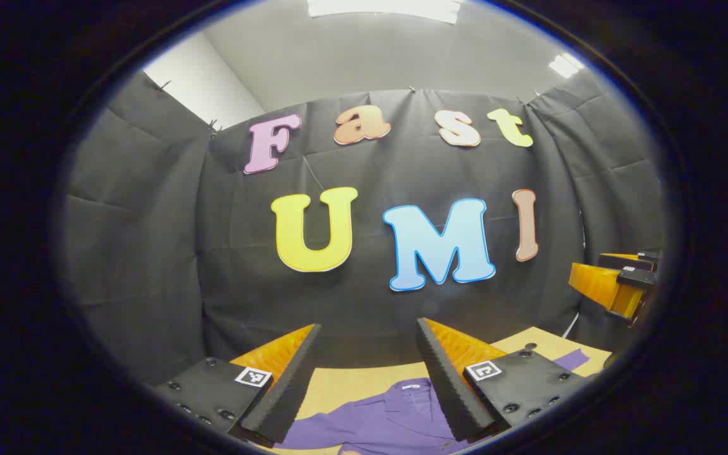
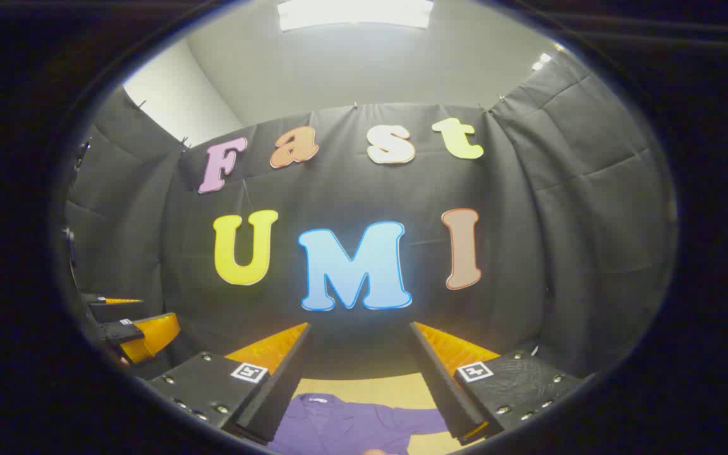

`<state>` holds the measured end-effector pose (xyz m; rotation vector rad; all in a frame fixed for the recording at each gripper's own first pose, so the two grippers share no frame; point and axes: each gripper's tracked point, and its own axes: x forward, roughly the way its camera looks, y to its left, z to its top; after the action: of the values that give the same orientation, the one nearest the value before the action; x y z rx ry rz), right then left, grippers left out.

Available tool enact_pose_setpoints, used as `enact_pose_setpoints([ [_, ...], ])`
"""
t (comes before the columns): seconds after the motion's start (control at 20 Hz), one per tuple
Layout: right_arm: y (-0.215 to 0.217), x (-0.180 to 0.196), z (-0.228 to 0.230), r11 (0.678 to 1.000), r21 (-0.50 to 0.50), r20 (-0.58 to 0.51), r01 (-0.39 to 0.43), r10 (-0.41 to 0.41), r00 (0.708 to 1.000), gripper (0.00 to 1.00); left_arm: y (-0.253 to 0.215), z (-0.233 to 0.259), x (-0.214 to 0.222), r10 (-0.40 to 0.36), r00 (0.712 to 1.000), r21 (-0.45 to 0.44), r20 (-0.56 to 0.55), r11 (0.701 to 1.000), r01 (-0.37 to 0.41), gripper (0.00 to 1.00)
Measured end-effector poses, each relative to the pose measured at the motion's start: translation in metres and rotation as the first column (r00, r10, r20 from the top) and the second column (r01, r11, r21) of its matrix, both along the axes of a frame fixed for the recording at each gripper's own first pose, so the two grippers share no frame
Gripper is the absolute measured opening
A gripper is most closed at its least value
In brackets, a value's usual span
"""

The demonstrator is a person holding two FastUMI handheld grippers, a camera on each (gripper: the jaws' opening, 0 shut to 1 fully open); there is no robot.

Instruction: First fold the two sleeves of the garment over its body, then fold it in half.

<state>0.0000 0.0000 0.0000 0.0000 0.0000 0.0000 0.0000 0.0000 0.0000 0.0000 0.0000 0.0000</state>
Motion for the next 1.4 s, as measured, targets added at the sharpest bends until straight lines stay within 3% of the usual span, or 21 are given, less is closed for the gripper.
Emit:
enact_pose_setpoints([
  [0.15,0.003,0.000,-0.004,1.000,-0.011,-0.006,-0.014,0.014,1.000,0.96,-0.001,-0.006,0.002,0.004,1.000,-0.012,-0.013,1.000,-0.005,1.00],
  [0.85,-0.006,0.004,-0.020,0.999,-0.035,-0.044,-0.018,0.016,0.999,0.93,-0.001,-0.017,0.007,0.026,0.999,-0.050,-0.046,0.998,-0.028,1.00],
  [1.2,-0.022,0.003,-0.025,0.999,-0.038,-0.052,0.014,-0.016,0.999,0.93,-0.009,-0.019,0.013,0.017,0.999,-0.045,-0.047,0.999,-0.019,1.00],
  [1.4,-0.048,0.012,-0.039,0.996,-0.052,-0.081,0.070,-0.074,0.994,0.93,-0.011,-0.019,0.017,0.015,0.999,-0.042,-0.052,0.999,-0.017,1.00],
])
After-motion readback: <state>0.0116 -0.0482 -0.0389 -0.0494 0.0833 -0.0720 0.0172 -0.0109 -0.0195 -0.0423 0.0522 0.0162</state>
